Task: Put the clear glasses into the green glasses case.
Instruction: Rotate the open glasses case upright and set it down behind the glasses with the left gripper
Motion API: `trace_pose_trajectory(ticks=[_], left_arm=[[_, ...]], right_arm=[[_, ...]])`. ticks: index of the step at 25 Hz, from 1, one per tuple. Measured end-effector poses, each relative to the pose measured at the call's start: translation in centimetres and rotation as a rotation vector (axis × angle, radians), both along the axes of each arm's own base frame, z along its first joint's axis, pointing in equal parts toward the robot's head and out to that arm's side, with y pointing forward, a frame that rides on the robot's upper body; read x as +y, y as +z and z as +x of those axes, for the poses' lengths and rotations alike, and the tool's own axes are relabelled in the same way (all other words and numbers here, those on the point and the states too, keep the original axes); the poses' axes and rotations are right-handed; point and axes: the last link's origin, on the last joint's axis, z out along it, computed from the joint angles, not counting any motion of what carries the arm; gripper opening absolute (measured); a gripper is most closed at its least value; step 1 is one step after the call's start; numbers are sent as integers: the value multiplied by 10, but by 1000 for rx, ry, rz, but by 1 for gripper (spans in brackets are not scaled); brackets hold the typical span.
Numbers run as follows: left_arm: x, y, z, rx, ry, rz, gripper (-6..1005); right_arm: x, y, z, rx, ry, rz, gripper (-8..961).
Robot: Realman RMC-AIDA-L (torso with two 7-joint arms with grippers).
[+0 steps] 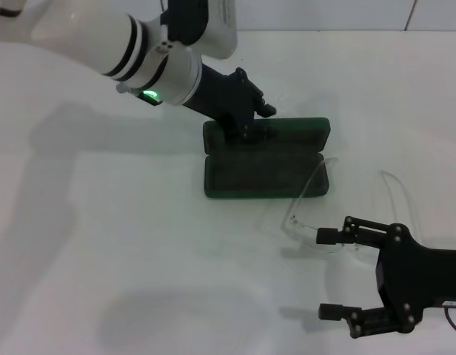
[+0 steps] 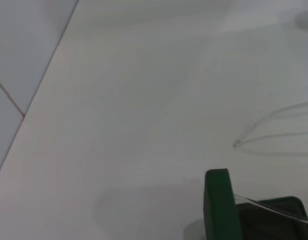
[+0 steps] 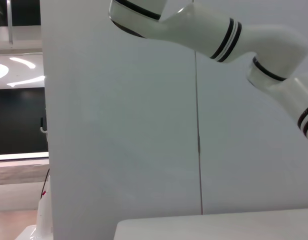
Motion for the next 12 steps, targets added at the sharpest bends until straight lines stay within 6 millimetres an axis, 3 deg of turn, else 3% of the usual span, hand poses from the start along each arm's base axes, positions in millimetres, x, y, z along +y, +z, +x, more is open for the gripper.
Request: trace_pose_trajectory(ticks=[5, 12], left_arm=[[1, 0, 2, 9, 5, -1, 332], [-4, 2, 17, -36, 28, -63, 598]], right_arm=[[0, 1, 1, -2, -4, 0, 843], [-2, 5, 7, -2, -32, 19, 843]])
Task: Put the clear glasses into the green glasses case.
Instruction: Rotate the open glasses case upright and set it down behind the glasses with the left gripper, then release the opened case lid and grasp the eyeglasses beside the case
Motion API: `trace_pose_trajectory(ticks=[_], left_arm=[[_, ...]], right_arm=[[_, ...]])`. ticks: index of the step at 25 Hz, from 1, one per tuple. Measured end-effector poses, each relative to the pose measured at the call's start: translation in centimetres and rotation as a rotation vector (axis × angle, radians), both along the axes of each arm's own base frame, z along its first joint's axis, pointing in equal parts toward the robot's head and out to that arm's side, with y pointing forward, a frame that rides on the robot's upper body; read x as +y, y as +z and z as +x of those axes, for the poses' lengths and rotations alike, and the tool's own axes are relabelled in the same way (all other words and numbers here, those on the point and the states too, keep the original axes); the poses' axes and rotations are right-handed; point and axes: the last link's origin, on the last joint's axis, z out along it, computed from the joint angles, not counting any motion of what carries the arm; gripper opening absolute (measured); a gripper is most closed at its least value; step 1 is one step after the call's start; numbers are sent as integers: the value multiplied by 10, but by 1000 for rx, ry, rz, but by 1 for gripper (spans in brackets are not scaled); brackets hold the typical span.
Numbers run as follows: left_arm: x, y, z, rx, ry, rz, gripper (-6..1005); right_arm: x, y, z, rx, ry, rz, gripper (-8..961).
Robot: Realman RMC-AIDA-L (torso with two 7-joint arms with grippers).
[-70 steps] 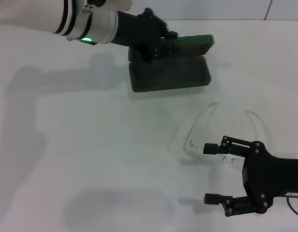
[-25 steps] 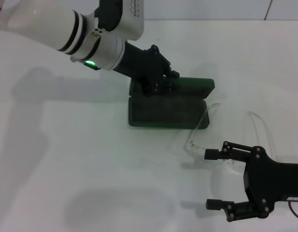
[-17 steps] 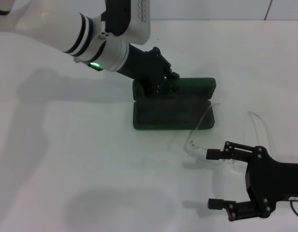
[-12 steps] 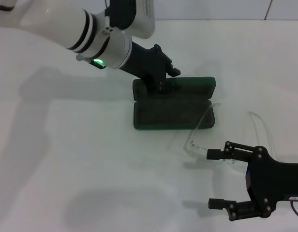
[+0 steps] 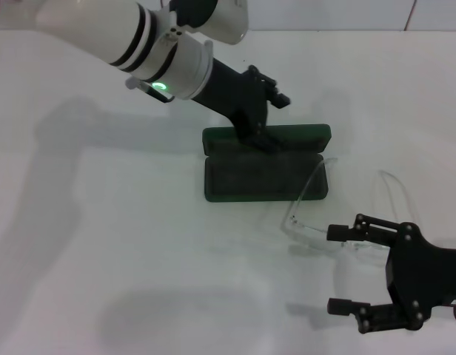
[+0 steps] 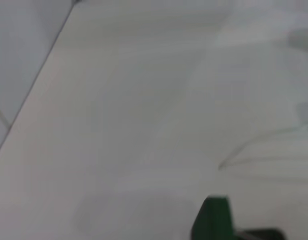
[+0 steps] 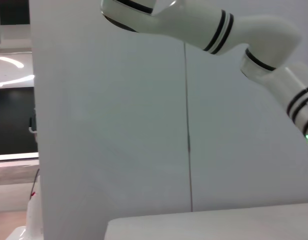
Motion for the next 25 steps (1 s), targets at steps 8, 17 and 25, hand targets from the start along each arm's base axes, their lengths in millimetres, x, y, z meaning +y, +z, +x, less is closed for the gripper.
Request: trace_pose_trajectory(ticks=[8, 17, 25], left_arm=[[-9, 5, 5, -73, 18, -58, 808], [-41, 59, -1, -584, 60, -128, 847], [-89, 104, -108, -1015, 180, 325, 845]], right_arm=[[1, 2, 1, 2, -10, 10, 842], [32, 34, -16, -56, -64, -156, 842], [56, 56, -34, -327, -96, -227, 841]])
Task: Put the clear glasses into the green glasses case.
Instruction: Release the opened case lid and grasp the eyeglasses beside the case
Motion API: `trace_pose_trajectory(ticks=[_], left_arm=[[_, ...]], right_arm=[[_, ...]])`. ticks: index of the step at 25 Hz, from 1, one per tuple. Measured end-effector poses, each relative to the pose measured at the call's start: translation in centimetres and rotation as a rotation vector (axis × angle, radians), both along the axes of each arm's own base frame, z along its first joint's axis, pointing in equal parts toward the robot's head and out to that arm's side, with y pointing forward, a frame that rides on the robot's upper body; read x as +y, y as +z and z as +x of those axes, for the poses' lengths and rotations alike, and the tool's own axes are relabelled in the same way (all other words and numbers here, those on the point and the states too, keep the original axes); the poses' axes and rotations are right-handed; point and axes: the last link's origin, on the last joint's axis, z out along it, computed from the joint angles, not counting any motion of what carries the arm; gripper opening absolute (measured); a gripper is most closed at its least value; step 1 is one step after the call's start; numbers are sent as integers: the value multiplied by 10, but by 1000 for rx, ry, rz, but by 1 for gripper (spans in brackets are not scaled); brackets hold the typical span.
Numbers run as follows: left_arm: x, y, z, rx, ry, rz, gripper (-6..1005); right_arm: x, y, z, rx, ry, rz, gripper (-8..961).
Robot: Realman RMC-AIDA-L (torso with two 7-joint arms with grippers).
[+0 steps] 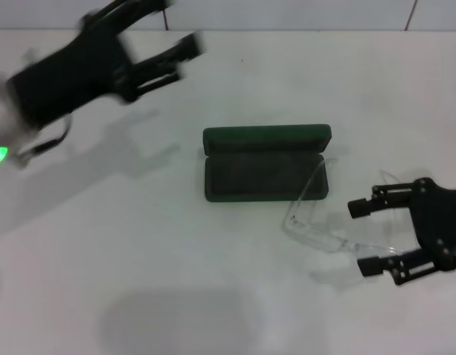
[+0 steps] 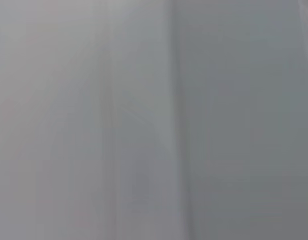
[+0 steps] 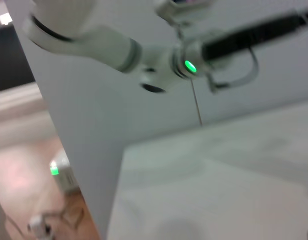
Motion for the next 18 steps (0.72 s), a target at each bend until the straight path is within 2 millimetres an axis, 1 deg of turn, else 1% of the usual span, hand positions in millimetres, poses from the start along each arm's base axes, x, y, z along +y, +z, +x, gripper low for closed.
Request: trace_pose_trajectory(ticks=[4, 7, 9, 10, 12, 15, 18], left_arm=[[-34, -5, -34, -69, 88, 106, 846], [-48, -12, -46, -77, 127, 138, 846], [-52, -15, -48, -80, 140, 152, 846], [-58, -23, -54, -94, 186, 191, 846], [-60, -27, -56, -95, 210, 205, 845], [-62, -35, -61, -83, 253, 219, 845], [-61, -42, -64, -71, 293, 213, 845]], right_arm=[[15, 2, -18, -170, -8, -26, 841], [27, 2, -32, -309, -29, -36, 840], [36, 4, -40, -406, -38, -22, 840], [39, 5, -43, -437, -36, -13, 840], [44, 5, -51, -474, -22, -2, 840], [47, 3, -61, -520, 1, -12, 839], [48, -4, -64, -567, 10, -28, 839]])
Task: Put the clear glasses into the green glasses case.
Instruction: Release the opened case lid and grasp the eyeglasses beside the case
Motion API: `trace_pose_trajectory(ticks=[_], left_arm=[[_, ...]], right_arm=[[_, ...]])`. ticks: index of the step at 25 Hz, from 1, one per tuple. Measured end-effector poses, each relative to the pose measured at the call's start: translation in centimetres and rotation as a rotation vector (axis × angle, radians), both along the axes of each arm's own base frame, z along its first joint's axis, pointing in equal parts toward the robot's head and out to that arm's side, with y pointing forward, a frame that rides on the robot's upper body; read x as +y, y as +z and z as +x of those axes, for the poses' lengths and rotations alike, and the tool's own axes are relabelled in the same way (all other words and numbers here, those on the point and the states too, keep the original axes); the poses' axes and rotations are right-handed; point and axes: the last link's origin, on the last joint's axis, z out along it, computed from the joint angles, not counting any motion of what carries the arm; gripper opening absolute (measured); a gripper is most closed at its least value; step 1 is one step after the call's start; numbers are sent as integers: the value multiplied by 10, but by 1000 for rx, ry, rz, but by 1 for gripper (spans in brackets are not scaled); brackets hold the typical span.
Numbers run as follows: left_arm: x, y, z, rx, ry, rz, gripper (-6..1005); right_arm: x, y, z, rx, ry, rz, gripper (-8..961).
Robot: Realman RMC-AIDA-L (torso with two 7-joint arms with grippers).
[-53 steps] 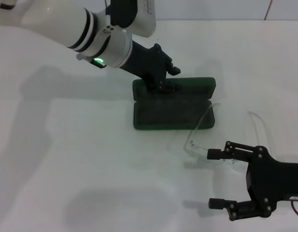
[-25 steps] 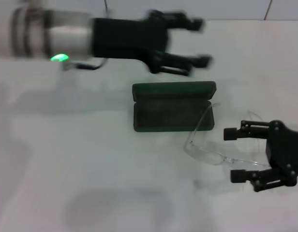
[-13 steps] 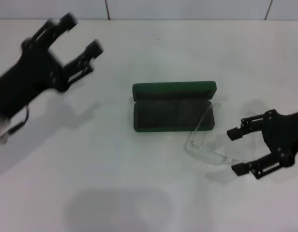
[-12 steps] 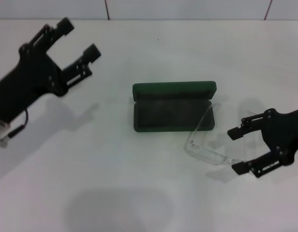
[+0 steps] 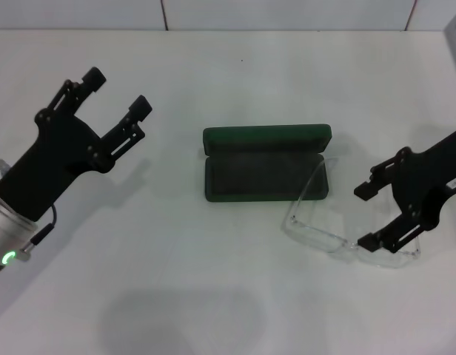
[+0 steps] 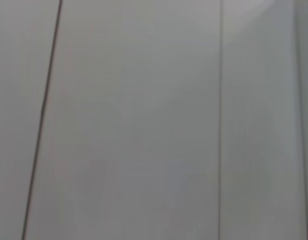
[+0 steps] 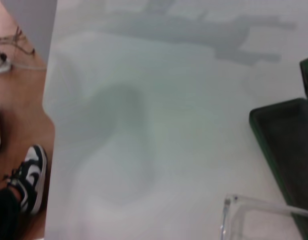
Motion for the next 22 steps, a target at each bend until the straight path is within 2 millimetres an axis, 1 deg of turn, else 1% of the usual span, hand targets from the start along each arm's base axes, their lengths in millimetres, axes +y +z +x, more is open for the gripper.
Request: trace_pose_trajectory(ticks=[3, 10, 15, 21, 22], left_arm=[[1, -6, -3, 3, 41, -17, 846], [-8, -7, -13, -3, 85, -25, 845], [-4, -9, -15, 11, 109, -34, 845], [0, -10, -15, 19, 118, -40, 845], [0, -11, -15, 19, 118, -40, 846]], right_arm=[[-2, -8, 0, -31, 12, -12, 839], [-1, -29, 3, -87, 17, 7, 838], [-2, -50, 2, -130, 44, 2, 837], [-5, -66, -1, -171, 86, -13, 777], [-5, -68, -2, -175, 94, -12, 662]])
